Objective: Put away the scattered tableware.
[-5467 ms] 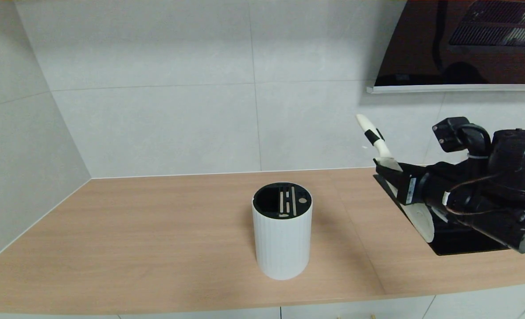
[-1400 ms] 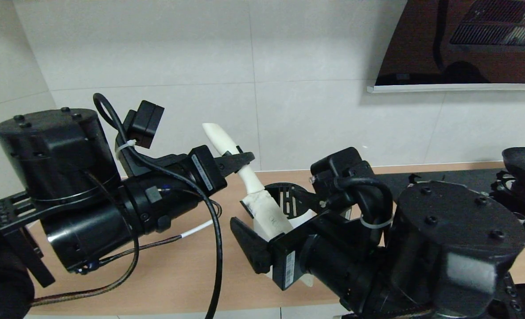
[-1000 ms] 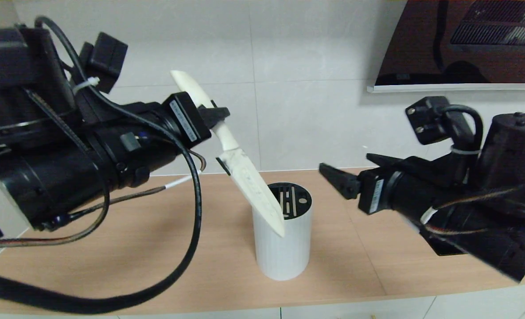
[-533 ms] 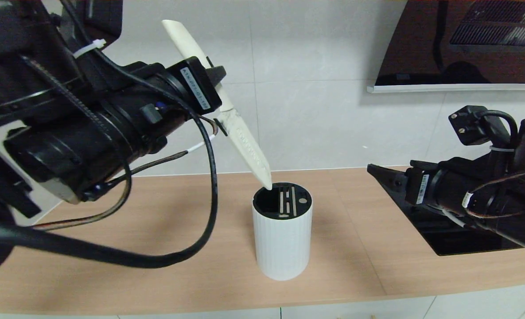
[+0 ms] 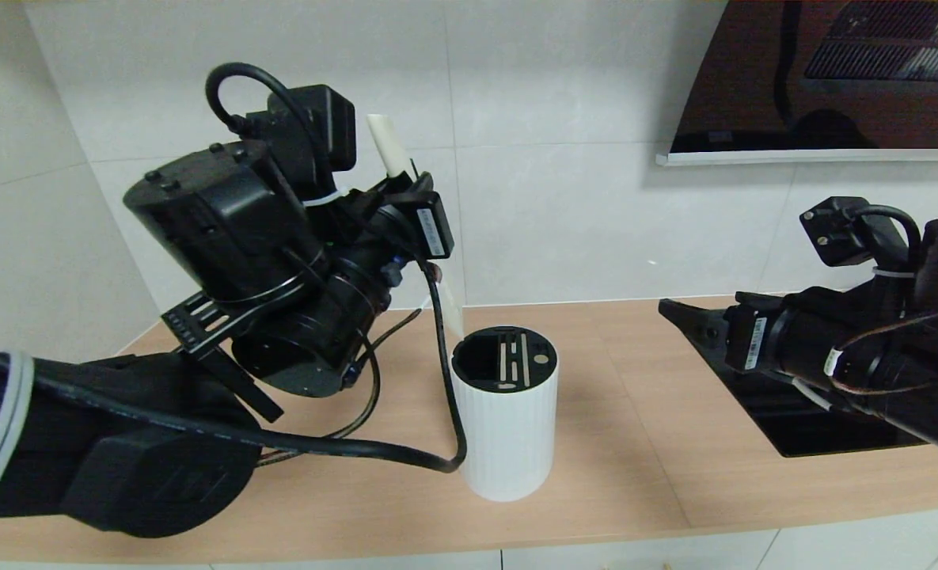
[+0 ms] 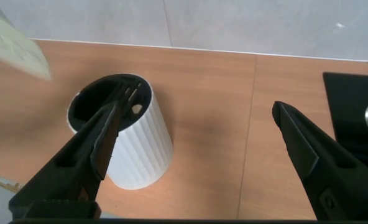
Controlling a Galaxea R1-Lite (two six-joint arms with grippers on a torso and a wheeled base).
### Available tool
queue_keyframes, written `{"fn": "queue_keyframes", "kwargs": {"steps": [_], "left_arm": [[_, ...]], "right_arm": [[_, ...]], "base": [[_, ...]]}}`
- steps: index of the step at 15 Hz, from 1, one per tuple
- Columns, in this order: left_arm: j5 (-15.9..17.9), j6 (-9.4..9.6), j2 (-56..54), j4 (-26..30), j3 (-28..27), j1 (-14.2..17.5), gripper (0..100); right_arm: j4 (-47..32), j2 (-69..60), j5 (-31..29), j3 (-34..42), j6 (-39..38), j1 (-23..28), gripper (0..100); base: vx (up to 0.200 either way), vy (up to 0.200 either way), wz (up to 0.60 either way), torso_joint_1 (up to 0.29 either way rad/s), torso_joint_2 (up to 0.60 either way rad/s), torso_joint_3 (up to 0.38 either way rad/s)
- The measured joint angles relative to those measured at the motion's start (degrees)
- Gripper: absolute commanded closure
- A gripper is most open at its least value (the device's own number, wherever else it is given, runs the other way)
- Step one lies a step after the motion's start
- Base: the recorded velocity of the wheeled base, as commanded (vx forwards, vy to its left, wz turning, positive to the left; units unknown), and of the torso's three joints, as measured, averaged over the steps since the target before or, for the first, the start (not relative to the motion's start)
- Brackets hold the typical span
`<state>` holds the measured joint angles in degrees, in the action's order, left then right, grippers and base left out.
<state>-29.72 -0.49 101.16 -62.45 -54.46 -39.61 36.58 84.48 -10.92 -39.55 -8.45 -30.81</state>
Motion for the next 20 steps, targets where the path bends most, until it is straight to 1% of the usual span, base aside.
{"fn": "queue_keyframes", "kwargs": {"steps": [1, 2, 4, 5, 9, 12, 17, 20], "left_arm": [[0.02, -0.27, 0.74, 0.00, 0.07, -0.07, 100], [0.02, -1.10, 1.38, 0.07, 0.07, -0.11, 100], [0.06, -3.52, 2.51, 1.69, -0.04, -0.91, 100], [0.09, -4.38, 2.97, 2.44, -0.17, -1.34, 100], [0.17, -5.58, 5.27, 2.78, -0.67, -1.76, 100], [0.20, -6.00, 6.84, 2.76, -0.89, -1.79, 100], [0.22, -6.07, 9.29, 2.73, -0.91, -1.77, 100], [0.20, -7.01, 11.47, 2.68, -0.87, -1.77, 100]], "right_arm": [[-0.02, 0.06, 0.01, 0.00, -0.04, -0.01, 0], [0.01, 0.13, 0.01, 0.00, 0.00, -0.04, 0], [-0.02, 0.24, 0.04, 0.00, 0.00, -0.01, 0], [-0.02, 0.30, 0.01, 0.00, 0.00, -0.01, 0], [0.04, 0.39, 0.04, 0.00, -0.04, -0.06, 0], [0.01, 0.44, 0.01, 0.07, -0.06, -0.01, 0], [0.04, 0.50, 0.11, 0.07, -0.09, -0.11, 0], [0.04, 0.52, 0.11, 0.11, -0.09, -0.11, 0]], "base": [[0.000, 0.000, 0.00, 0.000, 0.00, 0.000], [0.000, 0.000, 0.00, 0.000, 0.00, 0.000], [0.000, 0.000, 0.00, 0.000, 0.00, 0.000], [0.000, 0.000, 0.00, 0.000, 0.00, 0.000], [0.000, 0.000, 0.00, 0.000, 0.00, 0.000], [0.000, 0.000, 0.00, 0.000, 0.00, 0.000], [0.000, 0.000, 0.00, 0.000, 0.00, 0.000], [0.000, 0.000, 0.00, 0.000, 0.00, 0.000]]}}
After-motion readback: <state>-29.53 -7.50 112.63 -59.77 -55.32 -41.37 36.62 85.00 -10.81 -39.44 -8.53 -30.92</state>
